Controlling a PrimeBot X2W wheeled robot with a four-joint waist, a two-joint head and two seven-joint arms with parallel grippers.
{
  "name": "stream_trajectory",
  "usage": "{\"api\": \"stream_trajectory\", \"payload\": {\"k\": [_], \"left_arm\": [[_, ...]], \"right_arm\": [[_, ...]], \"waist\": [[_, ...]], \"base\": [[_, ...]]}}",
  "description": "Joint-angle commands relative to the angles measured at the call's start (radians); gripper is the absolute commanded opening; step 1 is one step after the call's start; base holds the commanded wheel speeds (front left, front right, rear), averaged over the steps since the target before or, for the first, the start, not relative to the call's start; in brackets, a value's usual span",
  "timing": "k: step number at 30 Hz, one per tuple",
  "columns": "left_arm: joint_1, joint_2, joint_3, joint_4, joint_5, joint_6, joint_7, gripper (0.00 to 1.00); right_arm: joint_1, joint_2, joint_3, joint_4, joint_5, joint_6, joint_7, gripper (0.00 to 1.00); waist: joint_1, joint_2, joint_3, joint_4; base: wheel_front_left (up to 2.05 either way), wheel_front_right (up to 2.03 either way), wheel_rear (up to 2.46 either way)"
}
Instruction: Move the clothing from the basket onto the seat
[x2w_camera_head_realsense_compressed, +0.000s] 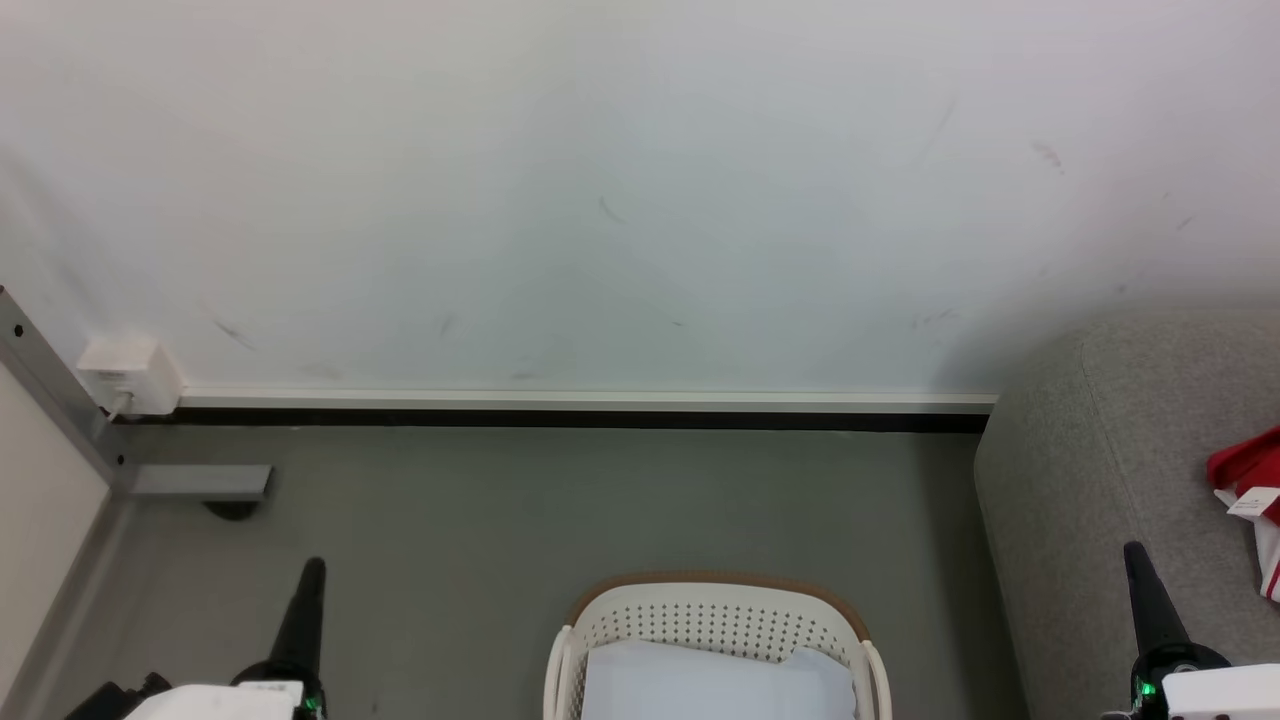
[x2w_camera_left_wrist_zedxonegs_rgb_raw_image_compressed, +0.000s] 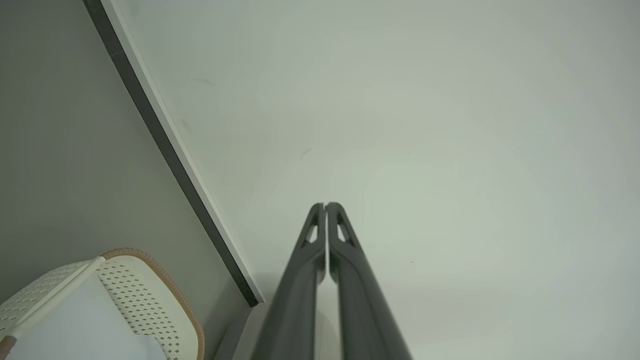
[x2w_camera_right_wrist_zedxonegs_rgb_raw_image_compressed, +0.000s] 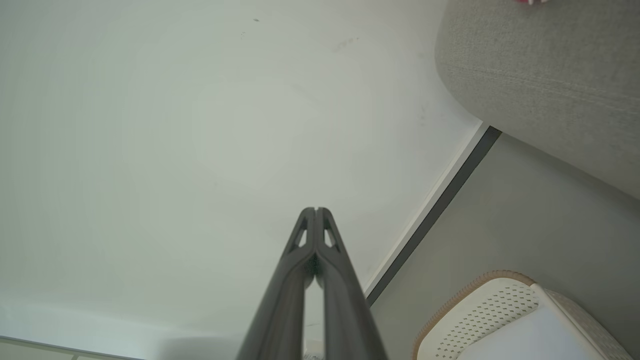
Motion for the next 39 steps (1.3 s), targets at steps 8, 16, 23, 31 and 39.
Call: {"api": "stream_trajectory", "payload": {"k": [8, 16, 23, 31, 39], "left_arm": [[-0.022, 0.002, 0.010, -0.007, -0.087, -0.011, 0.024, 0.00], [-0.027, 0.000, 0.013, -0.007, -0.145, -0.016, 0.039, 0.00], [-0.031, -0.001, 0.016, -0.007, -0.191, -0.019, 0.051, 0.00], [-0.035, -0.002, 0.019, -0.006, -0.235, -0.023, 0.064, 0.00], [-0.038, -0.003, 0.020, -0.006, -0.262, -0.024, 0.072, 0.00]], "right_arm": [[-0.021, 0.003, -0.020, -0.009, 0.076, -0.002, 0.022, 0.00], [-0.022, 0.008, -0.033, -0.009, 0.126, -0.002, 0.039, 0.00], [-0.023, 0.013, -0.043, -0.009, 0.171, -0.002, 0.051, 0.00], [-0.027, 0.016, -0.053, -0.009, 0.214, -0.002, 0.064, 0.00], [-0.028, 0.019, -0.059, -0.008, 0.231, -0.002, 0.072, 0.00]], "waist": [[0.0000, 0.0000, 0.003, 0.003], [0.0000, 0.0000, 0.005, 0.006], [0.0000, 0.0000, 0.007, 0.008], [0.0000, 0.0000, 0.009, 0.011], [0.0000, 0.0000, 0.010, 0.012]], "base": [[0.00, 0.00, 0.00], [0.00, 0.00, 0.00], [0.00, 0.00, 0.00], [0.00, 0.00, 0.00], [0.00, 0.00, 0.00]]}}
